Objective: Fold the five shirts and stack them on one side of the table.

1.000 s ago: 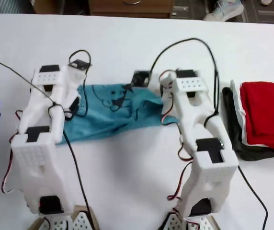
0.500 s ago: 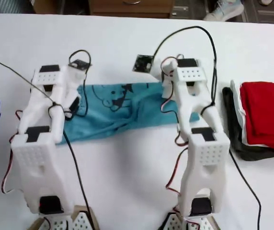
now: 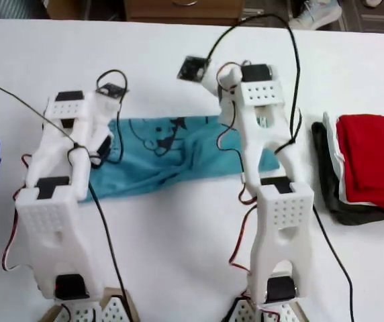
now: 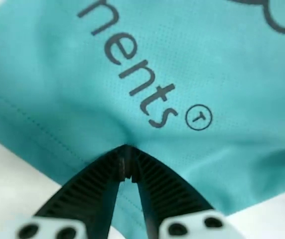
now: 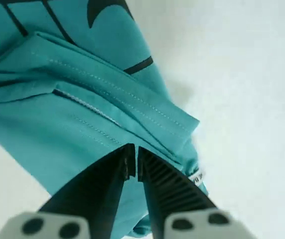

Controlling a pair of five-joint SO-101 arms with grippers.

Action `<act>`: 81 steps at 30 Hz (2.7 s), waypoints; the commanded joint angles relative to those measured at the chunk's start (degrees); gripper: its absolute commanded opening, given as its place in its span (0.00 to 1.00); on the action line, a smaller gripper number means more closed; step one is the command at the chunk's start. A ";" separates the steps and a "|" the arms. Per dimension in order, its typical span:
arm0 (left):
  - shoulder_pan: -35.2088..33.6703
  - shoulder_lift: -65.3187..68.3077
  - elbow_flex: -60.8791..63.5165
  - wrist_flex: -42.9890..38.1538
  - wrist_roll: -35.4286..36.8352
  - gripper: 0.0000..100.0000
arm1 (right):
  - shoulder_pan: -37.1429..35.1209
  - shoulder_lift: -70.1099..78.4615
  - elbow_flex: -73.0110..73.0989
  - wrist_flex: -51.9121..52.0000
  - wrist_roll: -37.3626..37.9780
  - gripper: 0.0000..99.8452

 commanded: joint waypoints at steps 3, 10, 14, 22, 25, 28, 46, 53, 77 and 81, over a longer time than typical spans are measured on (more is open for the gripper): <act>0.44 -4.48 -5.41 4.40 4.13 0.02 | 2.59 -2.95 -14.86 5.76 -19.69 0.02; 0.18 -8.62 -15.78 15.47 6.24 0.02 | 4.00 -7.52 -16.88 10.24 -26.29 0.02; -0.35 -8.26 -20.09 22.07 6.07 0.04 | 5.67 -16.57 -13.10 10.24 -26.37 0.02; -8.70 -8.26 -20.09 21.19 12.13 0.22 | 7.78 -33.71 -6.15 9.19 -25.93 0.18; -13.36 -8.09 -20.00 20.04 15.21 0.22 | 11.82 -34.95 -5.98 6.73 -25.93 0.21; -14.59 -8.09 -20.00 19.69 15.47 0.22 | 15.87 -34.95 -5.54 5.49 -25.93 0.21; -10.29 6.59 -27.21 17.76 19.43 0.23 | 16.66 -34.95 -5.71 4.97 -25.85 0.21; -11.25 11.60 -32.48 20.31 17.41 0.22 | 16.66 -34.95 -5.63 4.97 -25.85 0.21; -11.34 25.41 -38.20 22.59 11.43 0.02 | 16.57 -34.95 -5.54 4.97 -25.85 0.21; -15.12 24.88 -39.78 22.59 11.60 0.02 | 16.57 -34.95 -5.54 4.97 -25.85 0.21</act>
